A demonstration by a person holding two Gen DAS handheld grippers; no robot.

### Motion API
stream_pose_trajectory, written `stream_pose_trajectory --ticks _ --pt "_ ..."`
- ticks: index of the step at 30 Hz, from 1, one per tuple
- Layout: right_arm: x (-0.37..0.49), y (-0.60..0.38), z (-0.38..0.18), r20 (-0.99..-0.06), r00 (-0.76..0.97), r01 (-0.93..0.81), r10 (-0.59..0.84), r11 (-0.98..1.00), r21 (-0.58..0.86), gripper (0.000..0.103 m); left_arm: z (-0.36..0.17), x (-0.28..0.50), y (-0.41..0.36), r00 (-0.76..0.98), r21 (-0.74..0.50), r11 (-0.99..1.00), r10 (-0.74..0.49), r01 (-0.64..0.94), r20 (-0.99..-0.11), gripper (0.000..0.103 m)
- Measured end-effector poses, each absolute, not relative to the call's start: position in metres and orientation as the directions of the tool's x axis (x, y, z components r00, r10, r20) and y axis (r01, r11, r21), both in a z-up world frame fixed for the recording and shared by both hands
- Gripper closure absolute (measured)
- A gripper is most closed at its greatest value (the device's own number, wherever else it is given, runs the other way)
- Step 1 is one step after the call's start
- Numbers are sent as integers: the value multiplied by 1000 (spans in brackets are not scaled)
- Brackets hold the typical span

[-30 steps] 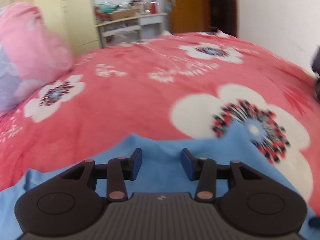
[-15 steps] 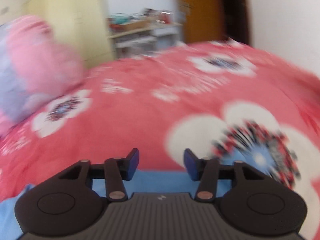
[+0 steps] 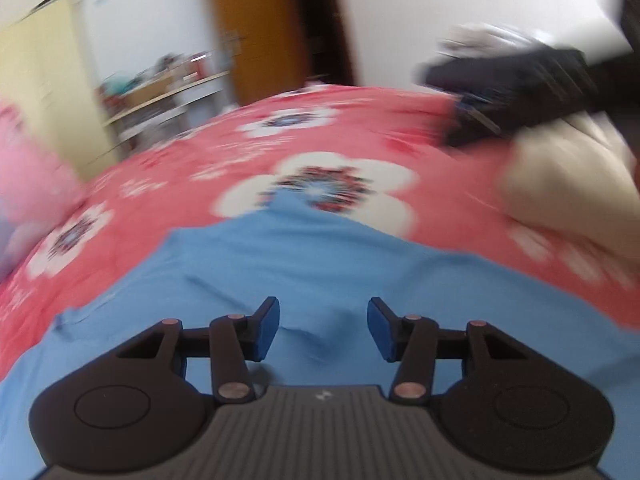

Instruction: Fold clothes

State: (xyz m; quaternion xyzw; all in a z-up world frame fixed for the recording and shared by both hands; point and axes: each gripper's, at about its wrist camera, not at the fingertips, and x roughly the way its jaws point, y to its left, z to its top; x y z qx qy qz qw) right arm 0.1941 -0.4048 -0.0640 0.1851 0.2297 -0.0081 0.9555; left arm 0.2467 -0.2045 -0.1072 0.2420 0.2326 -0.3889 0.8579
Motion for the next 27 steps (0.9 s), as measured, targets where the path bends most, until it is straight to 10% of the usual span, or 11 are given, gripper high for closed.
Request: stream_pose_trajectory --ticks 14,27 --pt "375 -383 -100 -723 675 8 144 979 201 93 -131 240 -202 530 118 580 -618 806 -580 59" --pt "390 -416 -66 -644 757 28 106 980 195 91 -120 261 -164 521 -26 656 -622 754 -584 47"
